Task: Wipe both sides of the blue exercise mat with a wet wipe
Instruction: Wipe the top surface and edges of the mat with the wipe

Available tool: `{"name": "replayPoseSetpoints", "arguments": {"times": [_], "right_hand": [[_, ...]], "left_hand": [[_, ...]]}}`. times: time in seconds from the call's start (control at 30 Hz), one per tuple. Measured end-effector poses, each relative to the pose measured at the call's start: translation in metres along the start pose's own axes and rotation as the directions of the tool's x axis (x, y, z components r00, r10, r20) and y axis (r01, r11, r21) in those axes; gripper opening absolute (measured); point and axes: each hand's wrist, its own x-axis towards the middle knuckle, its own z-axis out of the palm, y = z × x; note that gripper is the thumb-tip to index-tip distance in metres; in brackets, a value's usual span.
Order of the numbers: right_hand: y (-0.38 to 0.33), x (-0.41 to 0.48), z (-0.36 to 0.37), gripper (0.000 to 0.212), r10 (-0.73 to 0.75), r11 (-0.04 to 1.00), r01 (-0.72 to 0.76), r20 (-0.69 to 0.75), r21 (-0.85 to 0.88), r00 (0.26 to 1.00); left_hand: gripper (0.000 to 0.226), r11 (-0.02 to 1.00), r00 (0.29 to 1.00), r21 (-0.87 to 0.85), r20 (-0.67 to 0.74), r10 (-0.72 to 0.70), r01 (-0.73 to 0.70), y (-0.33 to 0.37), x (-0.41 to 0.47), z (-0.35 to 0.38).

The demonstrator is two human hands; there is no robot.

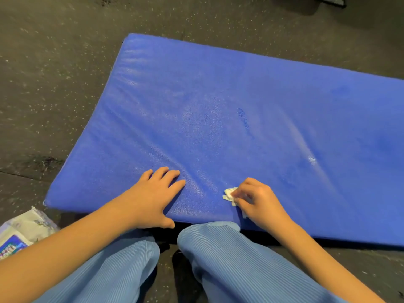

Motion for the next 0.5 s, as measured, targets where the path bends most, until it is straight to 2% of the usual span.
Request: {"name": "replayPoseSetpoints", "arguments": {"times": [0.13, 0.27, 0.33, 0.4, 0.5], "right_hand": [[0.003, -0.017, 0.007, 0.012, -0.095, 0.994, 0.091, 0.069, 0.064, 0.993], [0.025, -0.035, -0.003, 0.033, -0.038, 0.996, 0.026, -0.149, -0.080, 0.988], [0.026, -0.045, -0.006, 0.031, -0.063, 0.993, 0.048, -0.146, -0.104, 0.987], [0.028, -0.058, -0.008, 0.045, -0.139, 0.983, 0.130, -0.062, -0.127, 0.988], [0.035, -0.064, -0.011, 0.073, -0.249, 0.931, 0.235, -0.015, -0.280, 0.968]], "left_hand": [[0.099, 0.992, 0.999, 0.122, 0.037, 0.015, -0.019, 0.007, 0.003, 0.001], [0.085, 0.987, 0.997, 0.153, 0.058, 0.045, -0.053, 0.003, 0.001, -0.005], [0.080, 0.982, 0.997, 0.176, 0.044, 0.057, -0.064, 0.000, 0.001, -0.008], [0.071, 0.975, 0.991, 0.197, -0.061, 0.118, -0.104, -0.004, 0.001, -0.011], [0.060, 0.958, 0.951, 0.241, -0.227, 0.212, -0.156, -0.012, 0.001, -0.003]]}}
